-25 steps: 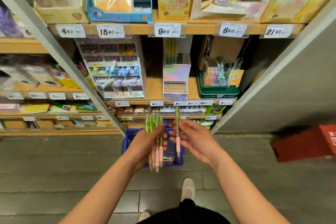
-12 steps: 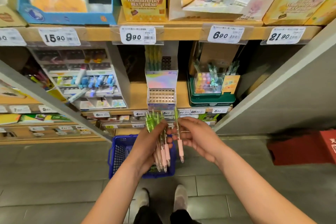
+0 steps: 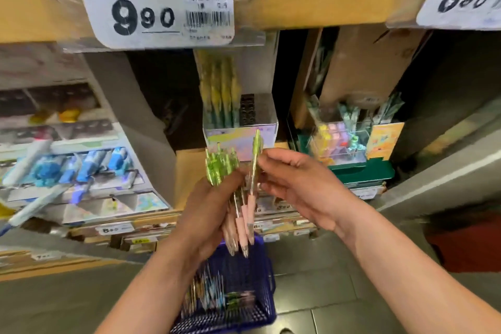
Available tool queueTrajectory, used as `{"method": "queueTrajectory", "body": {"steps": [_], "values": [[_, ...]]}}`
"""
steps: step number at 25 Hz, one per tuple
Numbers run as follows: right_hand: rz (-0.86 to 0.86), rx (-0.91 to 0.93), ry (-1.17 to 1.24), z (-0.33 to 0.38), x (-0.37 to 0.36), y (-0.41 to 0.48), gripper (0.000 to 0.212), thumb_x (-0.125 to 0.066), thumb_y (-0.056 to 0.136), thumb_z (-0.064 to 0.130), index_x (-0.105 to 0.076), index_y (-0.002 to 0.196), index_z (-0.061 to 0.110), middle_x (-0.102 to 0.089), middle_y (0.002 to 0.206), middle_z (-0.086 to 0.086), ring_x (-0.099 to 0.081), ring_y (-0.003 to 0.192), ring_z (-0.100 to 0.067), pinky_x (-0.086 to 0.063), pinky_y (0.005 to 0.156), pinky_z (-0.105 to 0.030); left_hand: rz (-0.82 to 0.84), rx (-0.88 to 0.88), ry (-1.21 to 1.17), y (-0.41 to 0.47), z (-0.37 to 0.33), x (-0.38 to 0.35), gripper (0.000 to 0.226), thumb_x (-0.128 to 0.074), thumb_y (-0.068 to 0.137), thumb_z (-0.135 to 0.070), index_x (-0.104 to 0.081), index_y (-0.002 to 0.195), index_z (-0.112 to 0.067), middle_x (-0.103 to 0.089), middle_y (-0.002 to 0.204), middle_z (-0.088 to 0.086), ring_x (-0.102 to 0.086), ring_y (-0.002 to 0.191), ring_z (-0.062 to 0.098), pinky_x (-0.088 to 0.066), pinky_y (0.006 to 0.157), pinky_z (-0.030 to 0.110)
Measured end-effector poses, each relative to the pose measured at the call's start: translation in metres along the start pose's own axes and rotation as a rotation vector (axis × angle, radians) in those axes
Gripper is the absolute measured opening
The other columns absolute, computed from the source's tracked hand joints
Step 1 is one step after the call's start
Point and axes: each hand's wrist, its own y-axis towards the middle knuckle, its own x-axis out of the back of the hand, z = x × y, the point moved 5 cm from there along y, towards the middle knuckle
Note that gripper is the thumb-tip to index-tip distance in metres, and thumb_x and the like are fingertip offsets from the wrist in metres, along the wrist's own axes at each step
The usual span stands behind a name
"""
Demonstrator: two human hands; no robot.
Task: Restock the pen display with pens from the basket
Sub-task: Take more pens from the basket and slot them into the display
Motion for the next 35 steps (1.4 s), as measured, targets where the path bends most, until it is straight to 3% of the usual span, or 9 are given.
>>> {"method": "queueTrajectory", "body": {"steps": [4, 7, 12, 15, 20, 25, 28, 31, 35], "values": [[-0.176, 0.278, 0.034, 0.051, 0.022, 0.037, 0.013, -0.059, 0.098, 0.004, -0.07, 0.091, 0.006, -0.074, 0.084, -0.007, -0.071, 0.077, -0.014, -0.059, 0.073, -0.021, 0.027, -0.009, -0.004, 0.024, 0.0, 0.004, 0.024, -0.08, 0.074, -0.044, -0.082, 0.083, -0.022, -0.072, 0.072, 0.008, -0.068, 0.06, 0.016, -0.056, 0.055, 0.027], [-0.32, 0.551, 0.06, 0.1, 0.032, 0.067, 0.016, -0.061, 0.095, -0.004, -0.066, 0.082, 0.005, -0.072, 0.072, -0.003, -0.07, 0.074, -0.017, -0.061, 0.077, -0.028, 0.055, -0.027, -0.02, 0.033, 0.004, 0.009, 0.015, -0.077, 0.084, -0.038, -0.081, 0.087, -0.024, -0.072, 0.075, 0.005, -0.069, 0.064, 0.015, -0.056, 0.057, 0.026], [-0.468, 0.733, -0.383, 0.124, 0.018, 0.107, 0.015, -0.064, 0.093, 0.005, -0.064, 0.083, 0.017, -0.073, 0.076, -0.006, -0.073, 0.077, -0.026, -0.061, 0.081, -0.048, 0.04, -0.022, -0.02, 0.039, 0.01, 0.013, 0.017, -0.078, 0.083, -0.037, -0.08, 0.087, -0.021, -0.07, 0.08, 0.005, -0.068, 0.069, 0.016, -0.058, 0.063, 0.03], [-0.505, 0.754, -0.685, 0.119, 0.011, 0.115, 0.004, -0.067, 0.092, 0.02, -0.067, 0.089, 0.023, -0.075, 0.087, -0.002, -0.074, 0.085, -0.021, -0.058, 0.087, -0.045, 0.063, -0.031, -0.004, 0.04, 0.011, 0.012, 0.015, -0.078, 0.082, -0.037, -0.08, 0.084, -0.022, -0.069, 0.078, 0.005, -0.067, 0.067, 0.016, -0.057, 0.062, 0.03], [-0.457, 0.736, -0.975, 0.116, 0.001, 0.123, 0.01, -0.067, 0.092, 0.027, -0.073, 0.098, 0.023, -0.074, 0.088, 0.009, -0.07, 0.082, -0.007, -0.054, 0.085, -0.024, 0.079, -0.024, -0.023, 0.043, 0.012, 0.011, 0.012, -0.077, 0.086, -0.035, -0.08, 0.087, -0.024, -0.066, 0.076, 0.004, -0.065, 0.067, 0.014, -0.056, 0.061, 0.029], [-0.412, 0.631, -1.13, 0.104, 0.0, 0.129, 0.017, -0.067, 0.093, 0.032, -0.075, 0.107, 0.025, -0.065, 0.086, 0.015, -0.061, 0.084, -0.001, -0.035, 0.066, 0.005, 0.075, -0.048, -0.038, 0.048, 0.008, 0.009, 0.011, -0.076, 0.088, -0.035, -0.077, 0.087, -0.024, -0.063, 0.076, 0.003, -0.062, 0.067, 0.014, -0.055, 0.062, 0.029], [-0.433, 0.544, -1.167, 0.102, -0.001, 0.126, 0.02, -0.064, 0.095, 0.038, -0.076, 0.104, 0.026, -0.073, 0.089, 0.011, -0.067, 0.088, -0.005, -0.041, 0.07, -0.003, 0.07, -0.059, -0.051, 0.049, 0.006, 0.005, 0.019, -0.079, 0.082, -0.037, -0.076, 0.091, -0.02, -0.062, 0.076, 0.005, -0.06, 0.067, 0.015, -0.053, 0.065, 0.031], [-0.423, 0.431, -1.07, 0.077, 0.002, 0.107, 0.034, -0.063, 0.092, 0.048, -0.074, 0.077, 0.02, -0.074, 0.068, 0.005, -0.073, 0.068, -0.01, -0.058, 0.073, -0.027, 0.058, -0.091, -0.064, 0.05, 0.004, 0.002, 0.026, -0.079, 0.078, -0.039, -0.077, 0.096, -0.02, -0.063, 0.075, 0.005, -0.059, 0.067, 0.016, -0.053, 0.064, 0.03], [-0.128, 0.159, -0.734, 0.024, 0.004, 0.081, 0.052, -0.068, 0.087, 0.054, -0.068, 0.074, 0.004, -0.067, 0.068, -0.002, -0.063, 0.064, -0.014, -0.054, 0.071, -0.031, 0.082, -0.184, -0.021, 0.05, -0.001, -0.002, 0.02, -0.073, 0.086, -0.036, -0.079, 0.099, -0.021, -0.075, 0.084, 0.003, -0.066, 0.072, 0.013, -0.056, 0.063, 0.026]]}}
